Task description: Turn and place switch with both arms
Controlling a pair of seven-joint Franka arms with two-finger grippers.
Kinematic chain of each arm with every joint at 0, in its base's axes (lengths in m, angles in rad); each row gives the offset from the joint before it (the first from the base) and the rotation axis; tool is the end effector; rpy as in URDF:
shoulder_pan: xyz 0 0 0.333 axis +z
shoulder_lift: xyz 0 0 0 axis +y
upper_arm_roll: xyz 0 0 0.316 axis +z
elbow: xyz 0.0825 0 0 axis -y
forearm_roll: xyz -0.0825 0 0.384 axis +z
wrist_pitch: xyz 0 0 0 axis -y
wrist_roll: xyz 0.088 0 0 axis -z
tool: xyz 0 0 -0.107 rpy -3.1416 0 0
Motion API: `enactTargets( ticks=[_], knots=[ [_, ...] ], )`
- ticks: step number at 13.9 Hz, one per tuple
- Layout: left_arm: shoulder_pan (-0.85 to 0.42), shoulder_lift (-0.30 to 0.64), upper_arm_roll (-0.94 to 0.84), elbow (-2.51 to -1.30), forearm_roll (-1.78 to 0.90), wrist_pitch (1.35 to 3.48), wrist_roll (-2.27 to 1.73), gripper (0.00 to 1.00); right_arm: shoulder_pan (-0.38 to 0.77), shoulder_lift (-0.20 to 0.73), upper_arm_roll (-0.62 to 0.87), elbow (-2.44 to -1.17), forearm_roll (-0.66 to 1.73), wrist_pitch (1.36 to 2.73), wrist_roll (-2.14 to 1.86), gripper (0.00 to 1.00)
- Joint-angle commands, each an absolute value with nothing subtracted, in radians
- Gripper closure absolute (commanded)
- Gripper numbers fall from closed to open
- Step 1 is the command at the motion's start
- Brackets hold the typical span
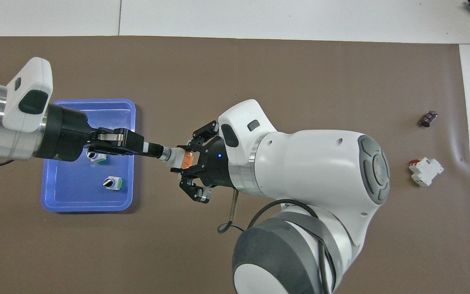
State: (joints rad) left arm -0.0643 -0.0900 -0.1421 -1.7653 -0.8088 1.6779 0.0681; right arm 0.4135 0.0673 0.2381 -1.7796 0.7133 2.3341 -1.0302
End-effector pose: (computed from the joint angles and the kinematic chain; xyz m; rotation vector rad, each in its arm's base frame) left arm 0.5095 -0.1818 0.6188 2.3414 -0.2154 -0.0649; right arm 0.4921 0.3838 0.5693 -1.9888 -1.5122 -0.7574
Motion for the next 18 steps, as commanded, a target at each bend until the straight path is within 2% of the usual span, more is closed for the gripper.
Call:
enactTargets(
  ticks=[1, 14, 15, 16, 18],
  knots=[
    [-0.058, -0.12, -0.132, -1.789, -0.793, 1.617, 0.208, 1.0, 0.405, 0.069, 0.239, -1.773, 0.716, 2.342, -1.015, 1.0],
    [-0.043, -0.123, -0.132, -1.782, -0.716, 1.594, 0.351, 1.0, 0.4, 0.063, 0.239, -1.773, 0.718, 2.341, -0.986, 1.0],
    [-0.043, -0.123, -0.132, -1.782, -0.715, 1.589, 0.363, 1.0, 0.399, 0.063, 0.239, -1.773, 0.718, 2.339, -0.986, 0.25],
    [-0.043, -0.123, -0.132, -1.782, -0.715, 1.589, 0.37, 1.0, 0.393, 0.063, 0.239, -1.773, 0.718, 2.338, -0.991, 0.0],
    [-0.043, -0.123, -0.132, -1.781, -0.716, 1.598, 0.373, 1.0, 0.365, 0.054, 0.235, -1.775, 0.718, 2.324, -0.999, 0.0]
  ],
)
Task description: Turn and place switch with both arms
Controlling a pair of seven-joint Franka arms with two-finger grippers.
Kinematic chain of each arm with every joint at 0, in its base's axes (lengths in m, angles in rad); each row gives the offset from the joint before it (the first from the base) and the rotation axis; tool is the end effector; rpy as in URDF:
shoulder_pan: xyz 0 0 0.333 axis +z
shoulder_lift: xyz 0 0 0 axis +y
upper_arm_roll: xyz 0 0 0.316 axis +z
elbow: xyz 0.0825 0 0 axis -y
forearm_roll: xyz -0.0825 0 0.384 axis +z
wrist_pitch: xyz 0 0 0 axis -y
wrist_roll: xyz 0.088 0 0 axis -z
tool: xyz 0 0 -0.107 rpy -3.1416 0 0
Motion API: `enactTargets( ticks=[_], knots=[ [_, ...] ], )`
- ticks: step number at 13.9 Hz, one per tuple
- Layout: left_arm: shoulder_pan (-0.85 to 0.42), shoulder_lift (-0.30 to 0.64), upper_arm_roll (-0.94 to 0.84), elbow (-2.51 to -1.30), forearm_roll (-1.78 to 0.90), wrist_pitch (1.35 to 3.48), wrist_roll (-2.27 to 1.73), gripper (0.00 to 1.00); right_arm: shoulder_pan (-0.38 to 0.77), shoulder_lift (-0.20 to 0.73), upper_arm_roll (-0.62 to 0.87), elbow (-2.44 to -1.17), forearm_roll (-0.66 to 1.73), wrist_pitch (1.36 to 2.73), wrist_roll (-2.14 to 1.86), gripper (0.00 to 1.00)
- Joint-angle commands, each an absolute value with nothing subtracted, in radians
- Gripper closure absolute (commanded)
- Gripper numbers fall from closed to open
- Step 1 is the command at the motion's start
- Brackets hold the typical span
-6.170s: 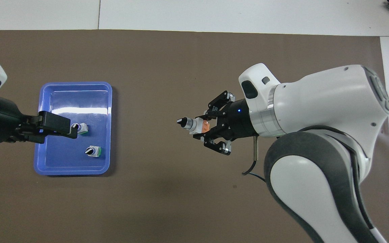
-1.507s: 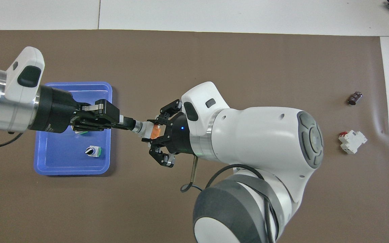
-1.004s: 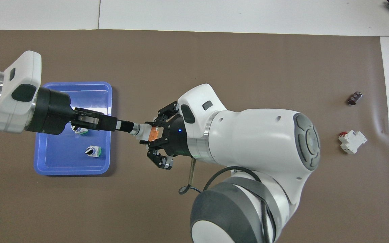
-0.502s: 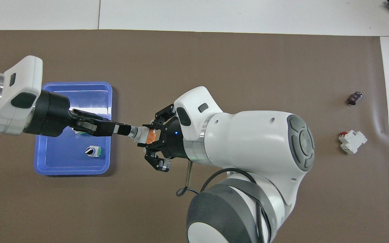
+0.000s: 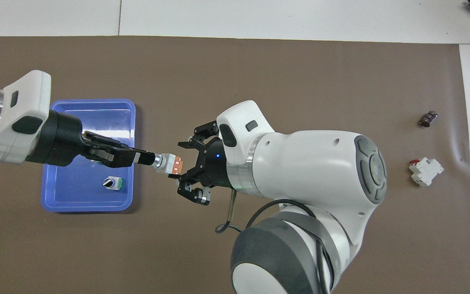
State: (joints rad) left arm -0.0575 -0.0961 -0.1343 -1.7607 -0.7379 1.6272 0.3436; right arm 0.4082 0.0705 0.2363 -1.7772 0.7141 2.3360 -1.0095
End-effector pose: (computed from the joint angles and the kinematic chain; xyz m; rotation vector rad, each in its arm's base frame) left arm 0.5052 -0.1713 0.6164 2.3497 -0.5704 0.0241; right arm 0.4958 0.3806 0.5687 -2.0080 -1.4808 -0.7531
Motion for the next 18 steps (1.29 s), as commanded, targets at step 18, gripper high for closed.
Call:
enactTargets(
  ticks=[18],
  knots=[
    [0.0, -0.239, -0.091, -2.08, -0.098, 1.936, 0.552, 1.0, -0.025, 0.057, 0.146, -1.818, -0.031, 2.315, -0.372, 0.0]
  ],
)
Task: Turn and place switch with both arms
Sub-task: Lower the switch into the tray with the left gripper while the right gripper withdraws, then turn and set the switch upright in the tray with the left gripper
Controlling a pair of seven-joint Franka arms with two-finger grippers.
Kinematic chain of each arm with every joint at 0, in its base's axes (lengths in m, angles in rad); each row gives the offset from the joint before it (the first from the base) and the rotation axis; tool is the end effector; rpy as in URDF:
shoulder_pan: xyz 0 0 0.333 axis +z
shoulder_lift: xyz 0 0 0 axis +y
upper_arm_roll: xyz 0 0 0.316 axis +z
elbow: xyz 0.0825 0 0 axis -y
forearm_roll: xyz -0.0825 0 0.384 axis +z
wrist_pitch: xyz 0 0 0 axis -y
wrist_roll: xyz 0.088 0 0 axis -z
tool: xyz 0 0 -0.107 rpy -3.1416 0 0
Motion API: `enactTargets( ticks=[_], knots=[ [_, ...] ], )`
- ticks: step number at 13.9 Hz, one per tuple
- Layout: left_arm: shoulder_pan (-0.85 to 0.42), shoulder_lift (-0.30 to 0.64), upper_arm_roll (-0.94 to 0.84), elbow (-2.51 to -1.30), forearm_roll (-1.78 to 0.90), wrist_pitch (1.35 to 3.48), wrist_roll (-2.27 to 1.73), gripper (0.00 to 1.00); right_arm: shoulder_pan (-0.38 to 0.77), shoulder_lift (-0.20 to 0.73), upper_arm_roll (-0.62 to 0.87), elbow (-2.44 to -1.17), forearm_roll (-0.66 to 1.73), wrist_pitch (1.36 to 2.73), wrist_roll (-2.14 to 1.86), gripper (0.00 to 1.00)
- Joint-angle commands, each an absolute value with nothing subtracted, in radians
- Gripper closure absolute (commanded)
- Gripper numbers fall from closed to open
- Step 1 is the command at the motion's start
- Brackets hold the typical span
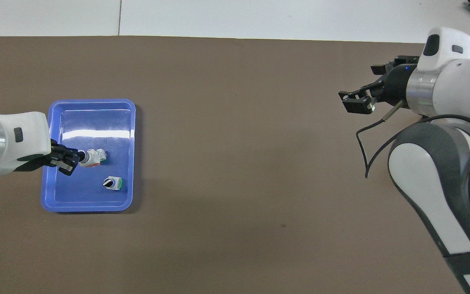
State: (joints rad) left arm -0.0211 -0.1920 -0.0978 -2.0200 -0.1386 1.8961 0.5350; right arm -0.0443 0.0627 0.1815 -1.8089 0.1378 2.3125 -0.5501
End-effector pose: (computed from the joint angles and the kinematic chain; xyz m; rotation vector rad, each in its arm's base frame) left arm 0.5034 -0.0733 0.5403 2.8993 -0.9173 0.1365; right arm 0.6126 0.0846 0.5498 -2.8810 -0.9134 -0.7052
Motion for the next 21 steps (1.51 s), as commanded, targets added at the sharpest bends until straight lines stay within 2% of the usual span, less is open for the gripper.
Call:
enactTargets(
  ticks=[1, 4, 7, 9, 11, 16, 20, 21],
  knots=[
    [0.002, -0.244, -0.075, -2.098, -0.091, 1.939, 0.551, 1.0, -0.003, 0.054, 0.103, -1.813, -0.116, 2.294, -0.257, 0.0],
    [0.006, -0.253, -0.058, -2.173, -0.086, 1.98, 0.546, 1.0, 0.106, 0.046, -0.076, -1.729, -0.156, 2.087, -0.088, 0.0],
    [0.011, -0.247, -0.048, -2.246, -0.086, 2.052, 0.542, 1.0, 0.066, 0.045, -0.078, -1.531, -0.134, 1.734, -0.016, 0.0],
    [0.012, -0.226, -0.048, -2.273, -0.086, 2.089, 0.545, 1.0, 0.057, 0.006, -0.077, -1.509, -0.097, 1.607, 0.043, 0.0],
    [0.012, -0.201, -0.048, -2.312, -0.087, 2.118, 0.548, 1.0, 0.054, -0.038, -0.074, -1.561, -0.091, 1.556, 0.102, 0.0],
    [0.008, -0.114, -0.051, -2.352, -0.09, 2.295, 0.538, 1.0, 0.061, -0.092, -0.075, -1.664, -0.086, 1.566, 0.094, 0.0],
    [-0.002, -0.094, -0.051, -2.352, -0.092, 2.329, 0.538, 1.0, 0.064, -0.098, -0.075, -1.669, -0.087, 1.557, 0.061, 0.0],
    [-0.008, -0.094, -0.051, -2.352, -0.091, 2.333, 0.54, 0.76, 0.066, -0.101, -0.074, -1.664, -0.086, 1.555, 0.061, 0.0]
  ],
)
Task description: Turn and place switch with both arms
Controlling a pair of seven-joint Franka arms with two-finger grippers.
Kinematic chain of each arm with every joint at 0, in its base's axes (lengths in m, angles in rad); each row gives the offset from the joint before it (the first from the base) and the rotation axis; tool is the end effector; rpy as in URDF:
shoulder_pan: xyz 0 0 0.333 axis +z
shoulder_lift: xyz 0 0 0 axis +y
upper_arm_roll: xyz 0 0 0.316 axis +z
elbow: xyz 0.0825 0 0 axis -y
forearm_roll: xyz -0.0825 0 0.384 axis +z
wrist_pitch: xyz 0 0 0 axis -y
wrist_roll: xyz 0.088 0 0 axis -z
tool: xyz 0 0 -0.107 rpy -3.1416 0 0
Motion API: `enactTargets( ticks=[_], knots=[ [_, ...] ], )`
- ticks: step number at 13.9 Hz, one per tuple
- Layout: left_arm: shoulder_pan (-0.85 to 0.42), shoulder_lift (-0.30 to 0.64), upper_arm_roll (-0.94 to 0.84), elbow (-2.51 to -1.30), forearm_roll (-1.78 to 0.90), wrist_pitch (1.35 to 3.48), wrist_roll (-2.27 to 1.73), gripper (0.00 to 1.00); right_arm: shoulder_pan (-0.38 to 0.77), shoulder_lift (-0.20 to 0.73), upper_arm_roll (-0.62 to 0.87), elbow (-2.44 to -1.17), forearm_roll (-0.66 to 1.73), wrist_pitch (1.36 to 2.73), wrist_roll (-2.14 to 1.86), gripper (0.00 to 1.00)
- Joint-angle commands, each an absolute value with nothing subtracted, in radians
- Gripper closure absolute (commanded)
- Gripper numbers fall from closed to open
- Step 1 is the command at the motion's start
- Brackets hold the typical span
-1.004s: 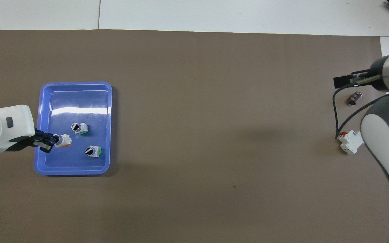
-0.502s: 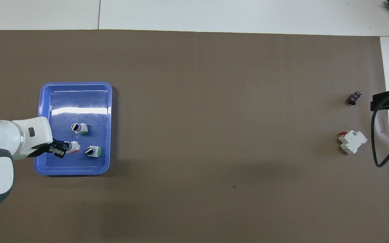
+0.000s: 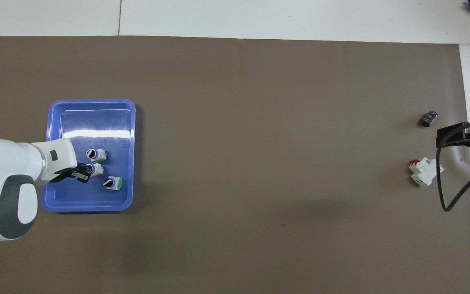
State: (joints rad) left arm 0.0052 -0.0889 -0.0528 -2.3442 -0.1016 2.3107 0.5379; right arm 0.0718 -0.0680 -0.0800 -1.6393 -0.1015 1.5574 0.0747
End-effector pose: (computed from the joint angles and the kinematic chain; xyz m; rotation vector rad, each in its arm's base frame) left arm 0.4970 -0.0258 0.3742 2.9798 -0.7911 0.1099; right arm 0.5313 -0.0168 0.6283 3.0424 -0.1268 -0.0166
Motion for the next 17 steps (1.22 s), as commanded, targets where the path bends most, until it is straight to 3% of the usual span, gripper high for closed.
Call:
enactTargets(
  ticks=[1, 2, 5, 9, 13, 17],
  knots=[
    [-0.008, -0.091, -0.051, -2.338, -0.091, 2.327, 0.54, 0.23, 0.066, -0.116, -0.074, -1.664, -0.086, 1.555, 0.061, 0.0],
    [-0.008, -0.092, -0.051, -2.329, -0.091, 2.322, 0.543, 0.01, 0.066, -0.121, -0.074, -1.666, -0.084, 1.555, 0.06, 0.0],
    [-0.009, -0.116, -0.051, -2.266, -0.091, 2.214, 0.541, 0.0, 0.091, -0.12, -0.061, -1.658, -0.048, 1.546, 0.083, 0.0],
    [-0.009, -0.224, -0.048, -2.214, -0.091, 2.064, 0.468, 0.0, 0.063, -0.084, -0.077, -1.626, 0.011, 1.532, 0.095, 0.0],
    [-0.014, -0.158, -0.046, -1.938, -0.086, 1.824, 0.295, 0.0, 0.071, -0.069, -0.075, -1.608, -0.017, 1.508, 0.098, 0.0],
    [-0.044, -0.023, -0.038, -1.595, -0.005, 1.578, 0.284, 0.0, 0.068, -0.078, -0.075, -1.626, -0.014, 1.511, 0.1, 0.0]
  ],
)
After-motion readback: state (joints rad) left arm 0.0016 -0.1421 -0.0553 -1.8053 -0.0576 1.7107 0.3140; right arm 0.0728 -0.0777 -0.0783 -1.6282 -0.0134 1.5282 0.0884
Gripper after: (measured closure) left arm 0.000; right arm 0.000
